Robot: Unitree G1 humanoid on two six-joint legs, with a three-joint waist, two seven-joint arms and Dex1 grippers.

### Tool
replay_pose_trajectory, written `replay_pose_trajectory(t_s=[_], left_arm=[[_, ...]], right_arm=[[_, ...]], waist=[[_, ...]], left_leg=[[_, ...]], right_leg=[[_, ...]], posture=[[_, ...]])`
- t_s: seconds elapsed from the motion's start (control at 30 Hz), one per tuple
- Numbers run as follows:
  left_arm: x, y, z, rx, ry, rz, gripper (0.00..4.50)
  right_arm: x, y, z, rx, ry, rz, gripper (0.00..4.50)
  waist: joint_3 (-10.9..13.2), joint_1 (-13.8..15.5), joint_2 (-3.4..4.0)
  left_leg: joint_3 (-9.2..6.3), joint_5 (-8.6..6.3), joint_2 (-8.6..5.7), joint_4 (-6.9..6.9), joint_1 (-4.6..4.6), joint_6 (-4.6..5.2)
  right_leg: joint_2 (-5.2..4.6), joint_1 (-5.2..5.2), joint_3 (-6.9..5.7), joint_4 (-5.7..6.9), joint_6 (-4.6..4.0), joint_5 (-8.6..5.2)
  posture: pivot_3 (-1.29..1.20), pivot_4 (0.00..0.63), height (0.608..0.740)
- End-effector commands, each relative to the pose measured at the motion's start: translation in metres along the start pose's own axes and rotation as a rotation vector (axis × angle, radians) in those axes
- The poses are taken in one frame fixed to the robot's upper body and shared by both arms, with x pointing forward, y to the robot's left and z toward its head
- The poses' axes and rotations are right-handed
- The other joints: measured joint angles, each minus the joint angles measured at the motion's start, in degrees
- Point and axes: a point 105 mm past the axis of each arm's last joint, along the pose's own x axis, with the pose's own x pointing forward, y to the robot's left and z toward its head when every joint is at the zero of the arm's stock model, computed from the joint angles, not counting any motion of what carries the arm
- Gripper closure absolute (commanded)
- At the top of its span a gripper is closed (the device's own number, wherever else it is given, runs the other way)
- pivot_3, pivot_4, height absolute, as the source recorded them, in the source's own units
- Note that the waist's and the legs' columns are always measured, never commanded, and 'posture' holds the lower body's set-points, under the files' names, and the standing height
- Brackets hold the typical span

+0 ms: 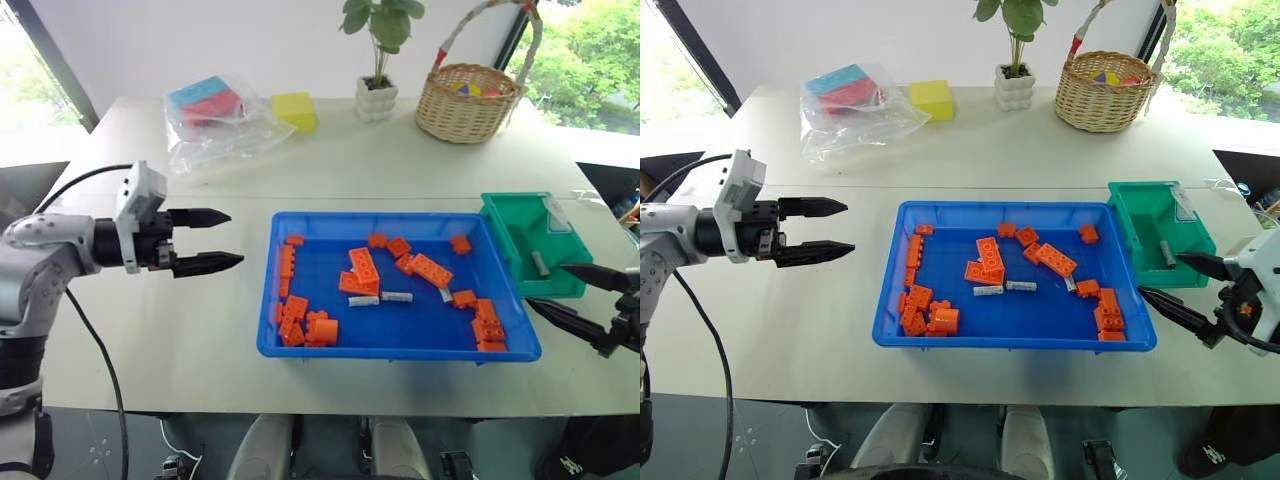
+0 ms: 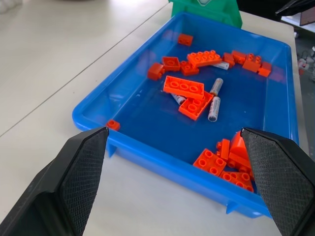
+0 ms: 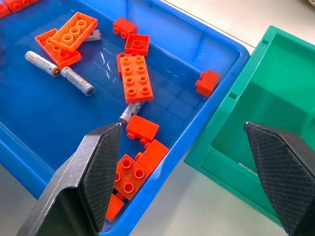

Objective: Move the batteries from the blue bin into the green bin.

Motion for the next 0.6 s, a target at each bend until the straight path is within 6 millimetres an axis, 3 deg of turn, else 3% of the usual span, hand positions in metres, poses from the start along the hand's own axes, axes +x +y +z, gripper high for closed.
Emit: replay_pose_trajectory(t_s=[0.03,0.6], left_arm=[[-0.0035,-0.0030,0.0128,0.048,-0.018,0.004,0.00],[0.0000,-0.0048,0.0088,0.048,-0.014,0.002,0.00]], right_arm=[[-0.0017,0.0004,0.0060,-0.026,-0.023,-0.013,0.42],[-0.0002,-0.0072,0.0061,-0.057,-0.004,-0.018,0.42]], waist=[[0.0,0.0,0.00],[0.0,0.0,0.00]], left_leg=[[0.00,0.00,0.00,0.00,0.00,0.00],[0.00,0.00,0.00,0.02,0.01,0.00]], right_leg=[[0.00,0.00,0.00,0.02,0.00,0.00],[0.01,0.00,0.00,0.05,0.00,0.00]], posture=[[0.00,0.150,0.702],[0.00,0.150,0.702]])
